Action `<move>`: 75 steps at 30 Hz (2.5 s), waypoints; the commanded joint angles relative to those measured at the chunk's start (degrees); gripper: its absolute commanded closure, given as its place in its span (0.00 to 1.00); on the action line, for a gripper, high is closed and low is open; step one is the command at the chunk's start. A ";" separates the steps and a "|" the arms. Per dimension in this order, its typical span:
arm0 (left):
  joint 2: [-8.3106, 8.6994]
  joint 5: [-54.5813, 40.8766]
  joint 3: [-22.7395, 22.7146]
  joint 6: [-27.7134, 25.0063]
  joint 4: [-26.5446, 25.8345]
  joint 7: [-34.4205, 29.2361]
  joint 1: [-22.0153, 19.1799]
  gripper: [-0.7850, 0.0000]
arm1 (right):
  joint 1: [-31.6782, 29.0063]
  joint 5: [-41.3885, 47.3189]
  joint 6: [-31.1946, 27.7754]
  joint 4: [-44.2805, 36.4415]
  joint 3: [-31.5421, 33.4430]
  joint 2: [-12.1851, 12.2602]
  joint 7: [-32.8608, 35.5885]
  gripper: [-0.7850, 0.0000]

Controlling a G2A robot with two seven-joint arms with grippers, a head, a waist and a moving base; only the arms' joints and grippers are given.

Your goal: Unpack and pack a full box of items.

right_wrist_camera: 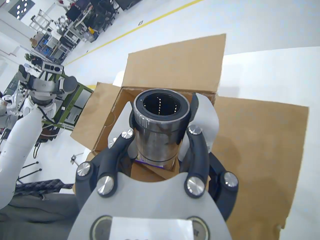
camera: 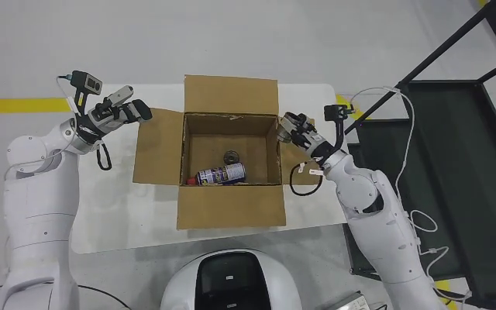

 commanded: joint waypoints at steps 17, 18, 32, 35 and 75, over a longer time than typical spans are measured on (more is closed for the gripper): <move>0.00 0.00 0.00 0.00 0.00 0.00 0.00 0.00 | -4.55 -24.33 -18.60 21.60 10.89 1.63 -30.11 1.00; 0.00 0.00 0.00 0.00 0.00 0.00 0.00 0.00 | -3.99 -24.74 -18.96 23.61 10.98 1.64 -31.60 1.00; 0.00 0.00 0.00 0.00 0.00 0.00 0.00 0.00 | -3.30 -26.32 -19.02 25.43 11.03 1.71 -32.68 1.00; 0.00 0.00 0.00 0.00 0.00 0.00 0.00 0.00 | -3.27 -27.34 -17.89 25.34 11.26 1.76 -32.68 1.00; 0.00 0.00 0.00 0.00 0.00 0.00 0.00 0.00 | 22.74 -44.51 -15.98 88.04 -7.25 -3.97 -70.37 0.55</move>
